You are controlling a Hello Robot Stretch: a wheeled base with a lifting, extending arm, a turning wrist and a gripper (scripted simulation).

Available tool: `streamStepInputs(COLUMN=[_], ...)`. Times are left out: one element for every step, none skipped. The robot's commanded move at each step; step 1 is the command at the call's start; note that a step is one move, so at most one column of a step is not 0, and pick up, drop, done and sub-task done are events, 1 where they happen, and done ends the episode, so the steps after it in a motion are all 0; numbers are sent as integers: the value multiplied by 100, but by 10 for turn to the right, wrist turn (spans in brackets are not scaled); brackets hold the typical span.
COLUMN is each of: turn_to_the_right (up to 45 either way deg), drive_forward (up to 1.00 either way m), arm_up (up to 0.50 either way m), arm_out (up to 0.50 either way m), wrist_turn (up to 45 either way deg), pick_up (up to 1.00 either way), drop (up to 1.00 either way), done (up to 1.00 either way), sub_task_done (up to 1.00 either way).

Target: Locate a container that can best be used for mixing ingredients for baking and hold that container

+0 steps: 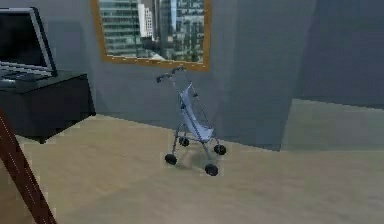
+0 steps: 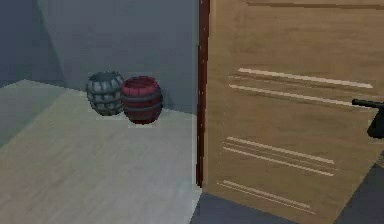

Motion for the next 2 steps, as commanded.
streamStepInputs(turn_to_the_right=[0,-180], drive_forward=[100,0], arm_up=[0,0], arm_out=[0,0], wrist_turn=[0,0], pick_up=[0,0], drop=[0,0], done=[0,0], sub_task_done=[0,0])
